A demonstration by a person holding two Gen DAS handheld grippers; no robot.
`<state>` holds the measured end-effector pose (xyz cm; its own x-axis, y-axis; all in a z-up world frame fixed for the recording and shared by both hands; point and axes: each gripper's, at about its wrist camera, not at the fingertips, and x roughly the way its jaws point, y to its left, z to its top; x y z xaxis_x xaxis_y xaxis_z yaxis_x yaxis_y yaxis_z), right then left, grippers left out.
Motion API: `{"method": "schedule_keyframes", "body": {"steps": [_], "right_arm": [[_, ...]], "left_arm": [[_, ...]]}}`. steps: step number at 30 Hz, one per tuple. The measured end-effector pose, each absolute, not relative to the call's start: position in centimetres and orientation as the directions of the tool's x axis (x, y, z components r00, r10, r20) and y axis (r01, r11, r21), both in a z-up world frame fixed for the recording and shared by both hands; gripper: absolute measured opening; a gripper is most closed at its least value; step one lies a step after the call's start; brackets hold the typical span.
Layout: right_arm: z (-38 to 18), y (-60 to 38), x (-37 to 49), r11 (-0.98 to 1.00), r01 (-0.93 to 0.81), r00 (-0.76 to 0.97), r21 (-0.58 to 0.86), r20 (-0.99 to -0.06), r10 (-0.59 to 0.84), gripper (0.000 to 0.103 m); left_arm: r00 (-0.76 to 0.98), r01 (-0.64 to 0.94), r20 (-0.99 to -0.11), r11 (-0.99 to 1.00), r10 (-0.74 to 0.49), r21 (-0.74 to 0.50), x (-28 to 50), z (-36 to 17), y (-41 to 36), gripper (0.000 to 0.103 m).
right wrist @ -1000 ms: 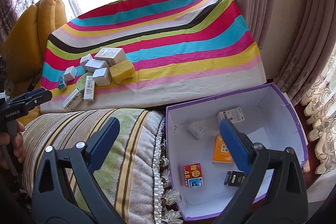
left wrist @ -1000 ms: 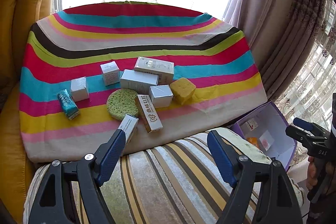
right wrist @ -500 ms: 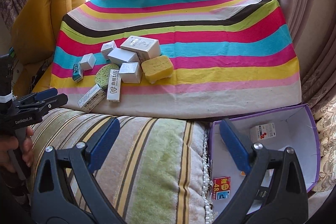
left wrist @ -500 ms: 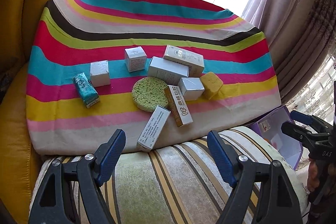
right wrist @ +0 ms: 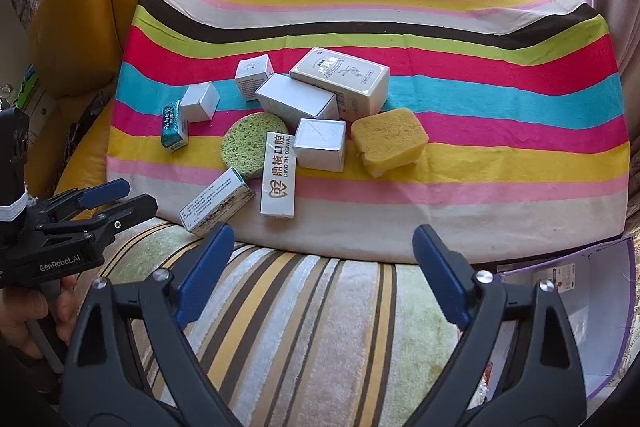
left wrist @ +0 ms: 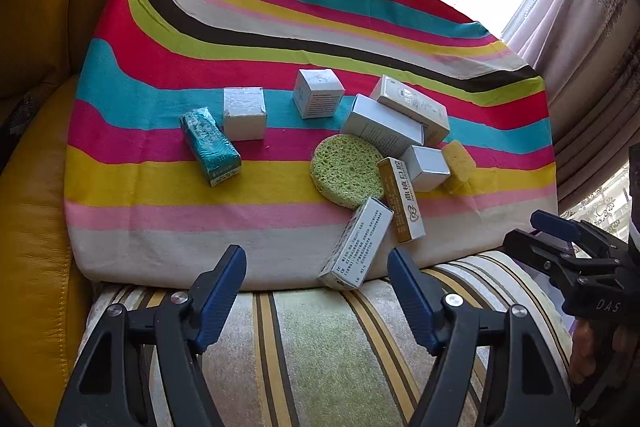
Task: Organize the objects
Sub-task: 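Move both open tools back to the pile on the striped cloth, then grasp the white DING ZHI DENTAL box with the right tool while the left tool grasps the teal pack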
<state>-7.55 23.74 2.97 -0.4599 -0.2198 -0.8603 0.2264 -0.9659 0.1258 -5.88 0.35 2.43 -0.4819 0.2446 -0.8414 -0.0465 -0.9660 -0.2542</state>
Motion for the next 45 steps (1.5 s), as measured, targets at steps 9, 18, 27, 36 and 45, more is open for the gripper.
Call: {"method": "schedule_keyframes", "body": {"steps": [9, 18, 27, 36, 45], "right_arm": [[0.8, 22.0, -9.8, -0.961, 0.233, -0.399, 0.149, -0.886, -0.234, 0.084], [-0.7, 20.1, -11.7, -0.955, 0.263, -0.372, 0.140, -0.898, -0.234, 0.080], [-2.2, 19.2, -13.4, -0.954, 0.273, -0.341, 0.120, -0.916, -0.213, 0.079], [-3.3, 18.5, -14.4, -0.955, 0.282, -0.308, 0.097, -0.933, -0.185, 0.072], [-4.3, 18.0, -15.1, -0.948, 0.306, -0.274, 0.092, -0.945, -0.180, 0.054]], "left_arm": [[-0.471, 0.027, -0.857, -0.968, 0.209, -0.251, -7.4, 1.4, -1.7, 0.068], [-0.484, 0.129, -0.863, -0.964, 0.141, -0.230, -9.6, 0.7, -3.9, 0.067], [-0.448, 0.211, -0.889, -0.956, 0.091, -0.204, -13.5, -0.9, -5.2, 0.067], [-0.386, 0.242, -0.922, -0.961, 0.029, -0.131, -16.5, -2.9, -5.0, 0.056], [-0.385, 0.231, -0.922, -0.963, 0.041, -0.140, -15.1, -2.6, -5.0, 0.035]]}}
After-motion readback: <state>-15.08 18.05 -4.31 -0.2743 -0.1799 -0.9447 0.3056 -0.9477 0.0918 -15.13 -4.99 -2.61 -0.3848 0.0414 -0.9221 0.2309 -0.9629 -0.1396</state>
